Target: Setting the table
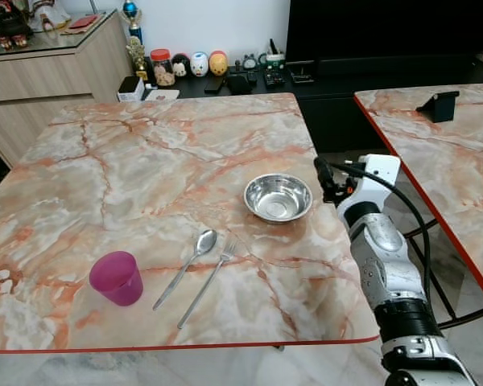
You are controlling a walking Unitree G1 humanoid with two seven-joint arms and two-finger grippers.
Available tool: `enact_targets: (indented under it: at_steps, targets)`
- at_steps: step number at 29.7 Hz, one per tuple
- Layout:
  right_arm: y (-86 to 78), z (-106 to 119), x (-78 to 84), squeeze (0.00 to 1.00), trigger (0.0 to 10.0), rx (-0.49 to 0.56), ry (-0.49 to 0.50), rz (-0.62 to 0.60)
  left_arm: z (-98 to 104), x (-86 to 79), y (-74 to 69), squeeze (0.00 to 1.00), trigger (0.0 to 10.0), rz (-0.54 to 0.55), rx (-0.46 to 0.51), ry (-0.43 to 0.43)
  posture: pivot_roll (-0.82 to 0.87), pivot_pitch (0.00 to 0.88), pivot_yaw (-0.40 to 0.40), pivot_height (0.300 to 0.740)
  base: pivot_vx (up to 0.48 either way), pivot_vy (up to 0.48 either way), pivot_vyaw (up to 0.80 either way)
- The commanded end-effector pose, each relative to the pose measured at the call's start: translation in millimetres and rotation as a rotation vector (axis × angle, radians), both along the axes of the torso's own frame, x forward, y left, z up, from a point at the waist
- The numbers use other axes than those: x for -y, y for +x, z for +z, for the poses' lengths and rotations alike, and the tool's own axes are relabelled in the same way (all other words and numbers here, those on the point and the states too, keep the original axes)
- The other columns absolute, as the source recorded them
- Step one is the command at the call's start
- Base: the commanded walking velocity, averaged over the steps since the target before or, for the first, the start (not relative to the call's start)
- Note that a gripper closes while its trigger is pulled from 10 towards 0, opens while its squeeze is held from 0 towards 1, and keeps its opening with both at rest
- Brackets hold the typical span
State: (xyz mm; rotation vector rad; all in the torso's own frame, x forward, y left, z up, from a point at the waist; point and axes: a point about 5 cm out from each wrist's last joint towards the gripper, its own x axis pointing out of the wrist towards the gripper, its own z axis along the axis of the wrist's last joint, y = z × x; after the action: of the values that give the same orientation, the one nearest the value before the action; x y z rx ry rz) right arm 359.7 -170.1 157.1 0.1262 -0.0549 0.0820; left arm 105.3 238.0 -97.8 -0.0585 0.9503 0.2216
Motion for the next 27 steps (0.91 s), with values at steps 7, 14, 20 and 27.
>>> enact_targets:
  at_steps: [7, 14, 20, 27]
  targets:
    - [-1.0, 0.6, -0.3, 0.00, 10.0, 0.013, -0.006, 0.002, 3.1, -29.5, -26.3, 0.00, 10.0, 0.054, -0.034, 0.053, -0.11, 0.000, 0.041, 0.740, 0.000, 0.000, 0.00]
    - [-0.9, -0.4, -1.2, 0.00, 10.0, 0.011, -0.007, 0.005, 6.0, -40.2, -37.6, 0.00, 10.0, 0.062, -0.029, 0.073, -0.10, 0.000, 0.040, 0.740, 0.000, 0.000, 0.00]
    - [-1.4, -1.1, -1.3, 0.00, 10.0, 0.013, -0.005, 0.006, 5.7, -42.2, -47.7, 0.00, 10.0, 0.052, -0.043, 0.069, -0.10, 0.000, 0.044, 0.740, 0.000, 0.000, 0.00]
    - [-1.0, -1.4, 0.2, 0.00, 10.0, 0.012, -0.007, 0.003, 6.1, -42.6, -49.5, 0.00, 10.0, 0.063, -0.032, 0.061, -0.09, 0.000, 0.037, 0.740, 0.000, 0.000, 0.00]
